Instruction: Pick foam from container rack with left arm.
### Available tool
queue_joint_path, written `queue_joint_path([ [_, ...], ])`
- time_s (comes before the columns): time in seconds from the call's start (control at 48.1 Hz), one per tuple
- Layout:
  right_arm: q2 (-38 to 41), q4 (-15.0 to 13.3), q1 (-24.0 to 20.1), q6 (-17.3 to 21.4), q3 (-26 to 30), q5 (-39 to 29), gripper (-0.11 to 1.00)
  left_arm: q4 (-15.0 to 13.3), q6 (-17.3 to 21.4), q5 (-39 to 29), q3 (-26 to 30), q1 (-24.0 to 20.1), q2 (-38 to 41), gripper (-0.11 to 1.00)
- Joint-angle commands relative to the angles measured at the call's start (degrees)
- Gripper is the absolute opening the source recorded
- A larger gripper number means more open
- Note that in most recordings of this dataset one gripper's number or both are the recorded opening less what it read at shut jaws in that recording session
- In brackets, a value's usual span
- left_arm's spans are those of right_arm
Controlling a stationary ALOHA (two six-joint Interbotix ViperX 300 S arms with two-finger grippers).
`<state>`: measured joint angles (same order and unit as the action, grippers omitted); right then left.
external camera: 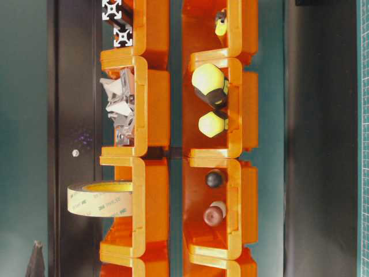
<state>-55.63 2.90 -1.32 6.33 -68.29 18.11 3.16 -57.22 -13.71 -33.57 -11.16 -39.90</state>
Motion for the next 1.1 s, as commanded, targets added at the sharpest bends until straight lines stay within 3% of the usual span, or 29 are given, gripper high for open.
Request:
queue_joint_path([
  [0.0, -0.35, -0.44, -0.97, -0.09, 2.02, 0.44, 0.58, 0.26, 0.00, -0.88, 3.34, -0.35, 1.32, 0.90],
  [0.208, -1.41, -0.70, -2.90, -0.18, 2.29, -0.09, 0.58, 0.26, 0.53, -11.25, 9.23, -1.23, 7.21, 0.90],
  [0.374, -1.76, -1.23, -3.96, -0.18, 2.29, -0.44, 0.58, 0.26, 0.79, -19.25, 13.62, -4.39, 8.88, 0.90],
  [1.082, -1.76, -1.41, -5.63, -0.18, 2.20, -0.44, 0.58, 0.18, 0.88, -27.16, 20.48, -5.27, 18.19, 0.90],
])
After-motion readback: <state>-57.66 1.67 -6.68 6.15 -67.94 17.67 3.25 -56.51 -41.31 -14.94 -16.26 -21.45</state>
